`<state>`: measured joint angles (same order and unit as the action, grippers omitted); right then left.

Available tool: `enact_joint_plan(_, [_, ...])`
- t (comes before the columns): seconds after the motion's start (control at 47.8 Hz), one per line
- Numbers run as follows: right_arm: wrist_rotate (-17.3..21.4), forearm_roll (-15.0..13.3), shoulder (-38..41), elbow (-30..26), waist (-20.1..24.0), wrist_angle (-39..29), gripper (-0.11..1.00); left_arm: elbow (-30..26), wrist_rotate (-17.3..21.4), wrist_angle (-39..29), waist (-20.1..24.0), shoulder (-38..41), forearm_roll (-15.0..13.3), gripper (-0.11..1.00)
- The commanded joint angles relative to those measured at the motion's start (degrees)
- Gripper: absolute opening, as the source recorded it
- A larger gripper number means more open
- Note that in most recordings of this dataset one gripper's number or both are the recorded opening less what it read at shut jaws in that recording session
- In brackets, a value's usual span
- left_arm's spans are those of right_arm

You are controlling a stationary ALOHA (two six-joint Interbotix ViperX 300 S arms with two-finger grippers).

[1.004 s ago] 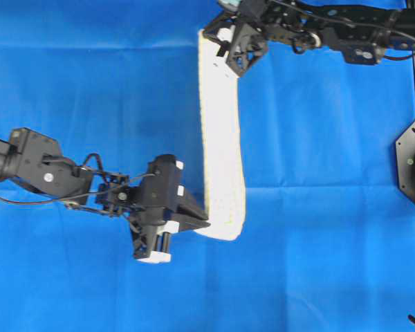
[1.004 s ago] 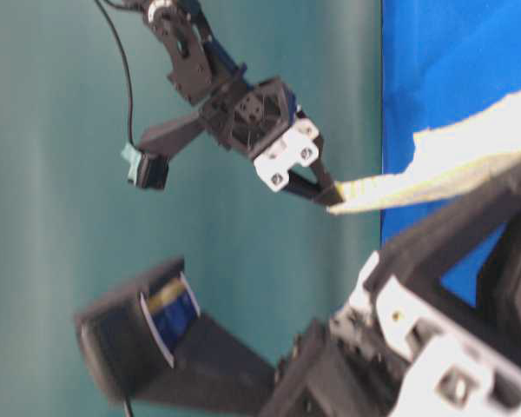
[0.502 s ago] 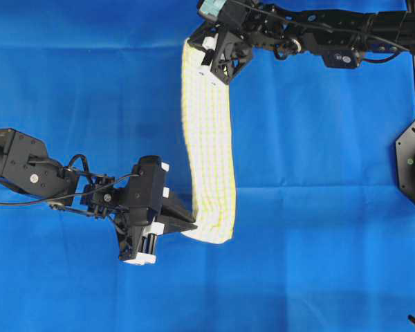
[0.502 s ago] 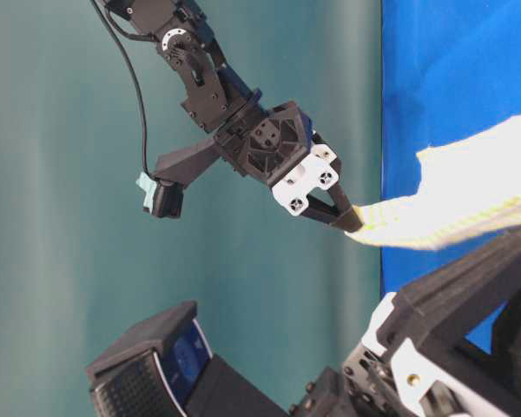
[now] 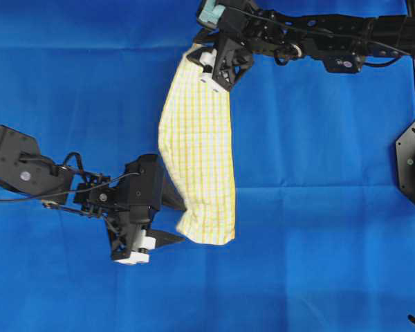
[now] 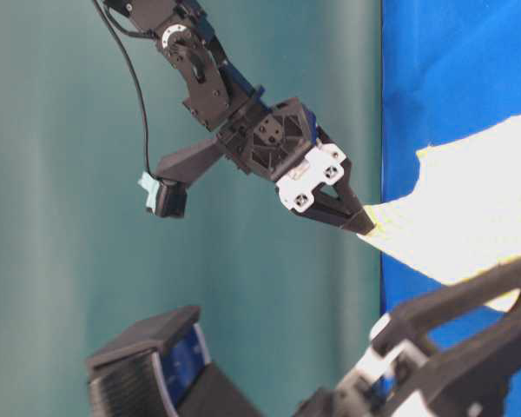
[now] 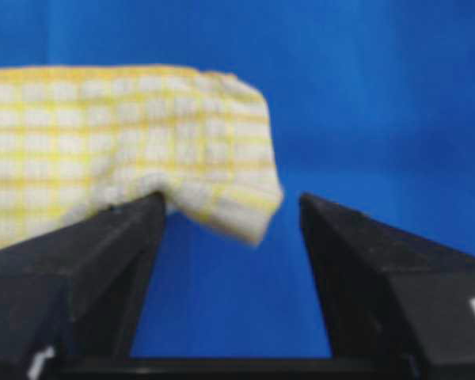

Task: Fold the yellow towel.
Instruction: 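Lay the towel strip down vertically and open both grippers, then move both grippers to the strip's top corners and grasp them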

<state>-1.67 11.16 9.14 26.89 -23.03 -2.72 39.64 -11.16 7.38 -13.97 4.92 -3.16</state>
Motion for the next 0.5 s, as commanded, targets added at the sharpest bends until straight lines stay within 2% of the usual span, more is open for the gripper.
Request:
enact_joint_plan(0.0, [0.00,-0.18,-4.92,0.97,0.18,0.09,0.59,-0.26,-0.09,-5.98,-0.18,-4.83,-0.09,0.56])
enact_joint_plan(0.188, [0.00,-0.18,-12.48,7.12,0.44,0.35,0.56,0.88,0.09,-15.38,-0.18,-11.69,0.00,0.51])
enact_joint_plan(0.335, [0.26,-0.18,-19.07,13.45,1.41,2.46,0.55,2.99,0.44,-15.64,0.79,-16.26,0.18,0.51])
enact_joint_plan(0.481, [0.53,0.00,-24.35,19.42,2.90,7.47,0.55,5.54,0.53,-13.27,4.39,-19.86,0.18,0.51])
